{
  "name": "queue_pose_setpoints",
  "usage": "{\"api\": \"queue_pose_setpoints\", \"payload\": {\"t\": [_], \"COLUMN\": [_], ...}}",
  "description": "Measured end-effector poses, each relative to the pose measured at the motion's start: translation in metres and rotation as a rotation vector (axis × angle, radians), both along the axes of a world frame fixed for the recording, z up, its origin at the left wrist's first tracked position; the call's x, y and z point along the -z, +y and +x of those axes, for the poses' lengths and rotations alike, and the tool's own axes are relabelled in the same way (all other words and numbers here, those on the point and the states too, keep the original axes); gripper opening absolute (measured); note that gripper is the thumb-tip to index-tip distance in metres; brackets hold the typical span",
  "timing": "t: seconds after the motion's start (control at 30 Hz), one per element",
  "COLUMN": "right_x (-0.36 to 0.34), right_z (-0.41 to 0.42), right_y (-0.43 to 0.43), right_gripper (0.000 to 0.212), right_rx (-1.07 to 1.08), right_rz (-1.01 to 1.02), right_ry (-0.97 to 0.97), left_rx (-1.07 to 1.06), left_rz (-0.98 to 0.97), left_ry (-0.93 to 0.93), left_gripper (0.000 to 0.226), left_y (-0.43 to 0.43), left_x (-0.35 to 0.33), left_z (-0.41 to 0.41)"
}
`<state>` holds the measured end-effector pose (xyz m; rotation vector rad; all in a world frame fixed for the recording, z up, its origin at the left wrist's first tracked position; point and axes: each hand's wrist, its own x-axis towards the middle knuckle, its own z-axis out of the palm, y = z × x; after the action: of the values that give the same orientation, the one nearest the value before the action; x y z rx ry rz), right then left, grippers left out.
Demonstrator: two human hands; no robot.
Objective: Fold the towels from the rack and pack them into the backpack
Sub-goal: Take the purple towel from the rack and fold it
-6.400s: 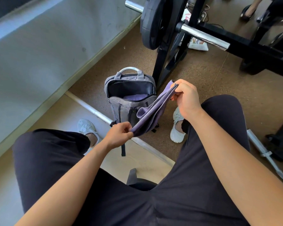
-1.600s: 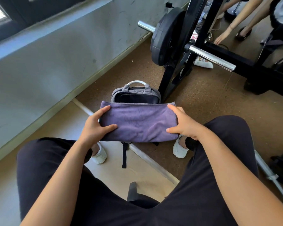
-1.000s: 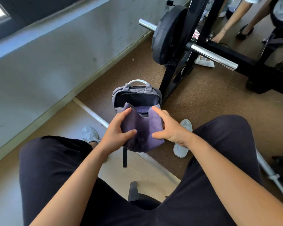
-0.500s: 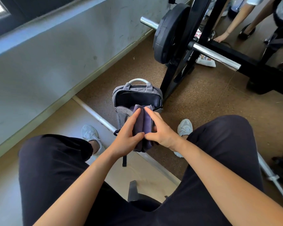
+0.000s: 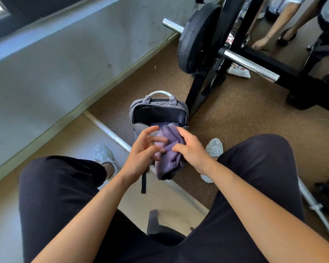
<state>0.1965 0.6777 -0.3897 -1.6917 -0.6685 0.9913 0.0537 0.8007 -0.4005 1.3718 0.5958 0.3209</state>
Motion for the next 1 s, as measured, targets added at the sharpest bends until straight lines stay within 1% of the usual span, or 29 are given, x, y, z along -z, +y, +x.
{"api": "queue_pose_setpoints", "payload": {"t": [0.07,0.13,0.17,0.2,0.27,0.3,0.37,0.43,0.47,0.57,0.67,0.73,0.77,0.8,0.83,0.9,0.93,1.0], "right_x": [-0.003,-0.005,-0.006,-0.007,-0.008,-0.008,-0.005,-0.001,0.002,0.004,0.003,0.001,-0.001,-0.003,-0.002,-0.003,-0.003,0.0], "right_z": [0.002,0.006,0.009,0.011,0.015,0.016,0.017,0.02,0.021,0.027,0.036,0.042,0.043,0.043,0.041,0.035,0.032,0.029], "right_y": [-0.001,-0.002,-0.003,-0.004,-0.006,-0.006,-0.006,-0.007,-0.008,-0.012,-0.016,-0.018,-0.019,-0.02,-0.02,-0.021,-0.021,-0.021], "right_gripper": [0.057,0.061,0.063,0.065,0.071,0.073,0.08,0.086,0.086,0.086,0.092,0.094,0.093,0.088,0.078,0.052,0.042,0.032], "right_rx": [0.021,0.022,0.016,0.008,-0.013,-0.016,-0.001,0.02,0.025,0.058,0.029,-0.082,-0.163,-0.244,-0.308,-0.396,-0.414,-0.402], "right_rz": [0.061,0.129,0.157,0.182,0.222,0.234,0.221,0.171,0.146,0.029,-0.08,-0.145,-0.167,-0.171,-0.166,-0.175,-0.188,-0.195], "right_ry": [0.115,0.25,0.298,0.335,0.38,0.389,0.371,0.296,0.256,0.141,-0.049,-0.14,-0.149,-0.111,-0.032,0.123,0.147,0.157], "left_rx": [-0.159,-0.261,-0.242,-0.179,0.01,0.079,0.123,0.058,0.02,0.005,0.153,0.298,0.36,0.41,0.449,0.495,0.518,0.549], "left_rz": [0.027,-0.005,-0.087,-0.198,-0.458,-0.54,-0.586,-0.527,-0.477,-0.271,-0.065,0.015,0.032,0.041,0.045,0.053,0.044,0.023], "left_ry": [0.064,0.201,0.28,0.343,0.385,0.362,0.238,0.15,0.128,0.093,0.106,0.116,0.117,0.118,0.119,0.125,0.128,0.142], "left_gripper": [0.058,0.071,0.079,0.082,0.071,0.066,0.062,0.049,0.046,0.056,0.061,0.06,0.058,0.056,0.053,0.049,0.049,0.05], "left_y": [0.003,0.006,0.006,0.006,0.006,0.005,0.003,0.003,0.003,0.011,0.019,0.023,0.023,0.024,0.024,0.025,0.026,0.028], "left_x": [0.006,0.01,0.01,0.011,0.008,0.009,0.013,0.013,0.011,0.008,0.005,0.003,0.003,0.003,0.003,0.001,0.0,-0.002], "left_z": [0.001,0.002,0.002,0.002,-0.002,-0.004,-0.004,-0.003,-0.003,-0.006,-0.011,-0.014,-0.015,-0.016,-0.017,-0.018,-0.019,-0.02]}}
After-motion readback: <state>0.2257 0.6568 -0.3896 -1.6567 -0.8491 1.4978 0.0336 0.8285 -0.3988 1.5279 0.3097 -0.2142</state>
